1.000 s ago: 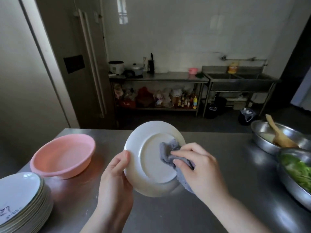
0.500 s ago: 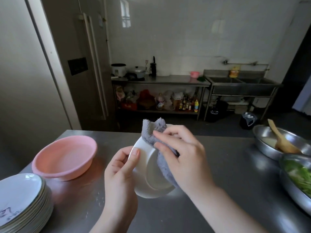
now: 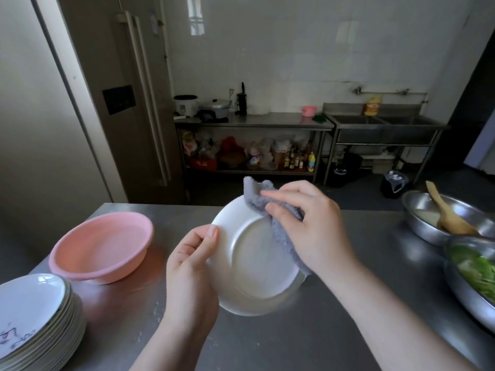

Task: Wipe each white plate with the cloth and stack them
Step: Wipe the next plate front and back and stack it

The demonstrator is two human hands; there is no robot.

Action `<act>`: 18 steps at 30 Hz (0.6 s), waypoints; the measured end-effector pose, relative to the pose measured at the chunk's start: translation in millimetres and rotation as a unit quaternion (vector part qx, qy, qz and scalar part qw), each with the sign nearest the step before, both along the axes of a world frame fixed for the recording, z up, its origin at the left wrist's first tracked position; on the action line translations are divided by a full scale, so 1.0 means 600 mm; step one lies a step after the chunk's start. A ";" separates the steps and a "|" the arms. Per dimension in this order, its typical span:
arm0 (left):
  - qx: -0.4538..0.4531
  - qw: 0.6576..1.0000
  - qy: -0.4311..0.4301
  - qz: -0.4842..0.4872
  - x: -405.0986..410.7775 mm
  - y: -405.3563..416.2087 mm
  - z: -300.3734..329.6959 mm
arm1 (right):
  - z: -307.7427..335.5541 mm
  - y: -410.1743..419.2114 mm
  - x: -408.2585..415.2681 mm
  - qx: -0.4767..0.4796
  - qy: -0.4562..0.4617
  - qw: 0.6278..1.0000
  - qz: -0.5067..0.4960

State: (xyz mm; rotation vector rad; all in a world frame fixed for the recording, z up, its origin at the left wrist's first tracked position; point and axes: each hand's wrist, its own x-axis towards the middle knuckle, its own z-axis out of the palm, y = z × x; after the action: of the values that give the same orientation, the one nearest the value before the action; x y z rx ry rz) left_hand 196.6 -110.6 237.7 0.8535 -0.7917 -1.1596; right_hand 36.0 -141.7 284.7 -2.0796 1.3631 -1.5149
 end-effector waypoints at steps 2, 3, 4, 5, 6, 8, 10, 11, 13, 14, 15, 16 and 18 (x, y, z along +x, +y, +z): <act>0.016 1.000 0.015 -0.002 0.007 -0.007 -0.003 | -0.007 -0.015 -0.023 0.028 -0.017 0.999 -0.015; 0.028 0.999 0.026 -0.003 0.010 -0.010 -0.005 | -0.013 -0.019 -0.035 0.039 -0.029 0.998 -0.026; 0.040 0.998 0.041 -0.005 0.012 -0.013 -0.006 | -0.019 -0.022 -0.045 0.047 -0.048 0.997 -0.040; 0.050 0.997 0.060 -0.007 0.014 -0.016 -0.007 | -0.026 -0.021 -0.052 0.051 -0.076 0.994 -0.054; 0.059 0.995 0.084 -0.007 0.015 -0.019 -0.007 | -0.037 -0.018 -0.055 0.049 -0.106 0.991 -0.066; 0.083 0.987 0.135 -0.008 0.014 -0.025 -0.009 | -0.068 0.000 -0.046 0.025 -0.138 0.986 -0.093; 0.117 0.976 0.184 0.001 0.010 -0.030 -0.011 | -0.104 0.022 -0.025 0.003 -0.120 0.987 -0.109; 0.135 0.970 0.203 0.011 0.008 -0.031 -0.012 | -0.118 0.032 -0.015 -0.002 -0.103 0.989 -0.108; 0.161 0.959 0.232 0.015 0.004 -0.032 -0.015 | -0.129 0.035 -0.016 0.000 -0.093 0.991 -0.097; 0.169 0.954 0.246 0.008 0.002 -0.032 -0.015 | -0.128 0.029 -0.025 0.008 -0.107 0.989 -0.104; 0.176 0.949 0.263 0.002 0.001 -0.032 -0.015 | -0.123 0.024 -0.033 0.013 -0.126 0.984 -0.123; 0.181 0.943 0.281 0.001 -0.001 -0.033 -0.014 | -0.120 0.021 -0.037 0.012 -0.144 0.979 -0.143; 0.187 0.933 0.307 0.009 -0.002 -0.038 -0.009 | -0.124 0.029 -0.026 -0.014 -0.142 0.976 -0.162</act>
State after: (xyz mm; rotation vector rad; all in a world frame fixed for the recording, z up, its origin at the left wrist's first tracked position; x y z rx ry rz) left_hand 195.4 -133.3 232.5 0.7353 -0.0450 -1.4813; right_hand 20.3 -124.5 210.6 -1.6271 1.6280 -1.8819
